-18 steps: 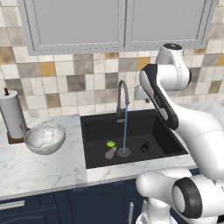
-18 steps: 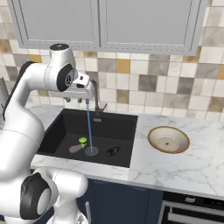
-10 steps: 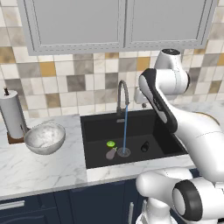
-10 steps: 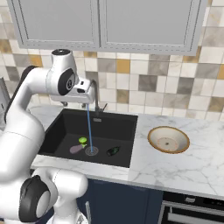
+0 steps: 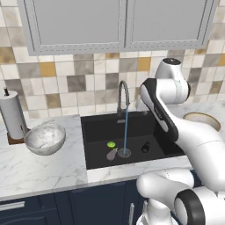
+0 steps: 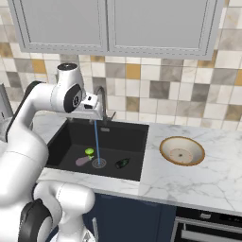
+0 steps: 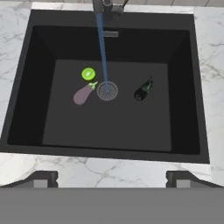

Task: Pick the eggplants from the sink and place them in one bowl. Place the kiwi in the other bowl. Then turn off the sink faucet.

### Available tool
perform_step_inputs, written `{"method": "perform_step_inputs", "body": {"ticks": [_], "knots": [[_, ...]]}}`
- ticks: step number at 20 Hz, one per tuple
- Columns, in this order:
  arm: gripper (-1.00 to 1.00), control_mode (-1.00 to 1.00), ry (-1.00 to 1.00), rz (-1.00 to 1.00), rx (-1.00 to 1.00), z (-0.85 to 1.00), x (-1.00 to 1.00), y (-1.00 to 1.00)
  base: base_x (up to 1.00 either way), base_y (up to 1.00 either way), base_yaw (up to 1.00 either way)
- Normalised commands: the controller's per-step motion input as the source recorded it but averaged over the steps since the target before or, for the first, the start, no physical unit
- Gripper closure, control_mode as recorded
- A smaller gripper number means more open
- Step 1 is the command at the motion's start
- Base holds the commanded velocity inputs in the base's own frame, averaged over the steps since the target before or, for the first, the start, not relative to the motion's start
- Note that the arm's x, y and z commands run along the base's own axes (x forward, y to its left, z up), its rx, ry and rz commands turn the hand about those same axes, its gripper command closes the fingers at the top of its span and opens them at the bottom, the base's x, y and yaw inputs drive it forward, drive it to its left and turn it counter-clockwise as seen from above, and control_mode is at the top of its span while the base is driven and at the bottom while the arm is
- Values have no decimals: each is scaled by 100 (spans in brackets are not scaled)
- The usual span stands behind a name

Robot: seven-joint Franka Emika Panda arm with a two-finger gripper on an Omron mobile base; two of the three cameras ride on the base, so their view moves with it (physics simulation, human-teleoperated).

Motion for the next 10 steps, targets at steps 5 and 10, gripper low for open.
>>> {"method": "perform_step_inputs", "body": {"ticks": [5,10], "knots": [[-100,-100,0,0,0,-34,0,0,0,0,0],[-100,-100,0,0,0,-37,0,-12,0,0,0]]}}
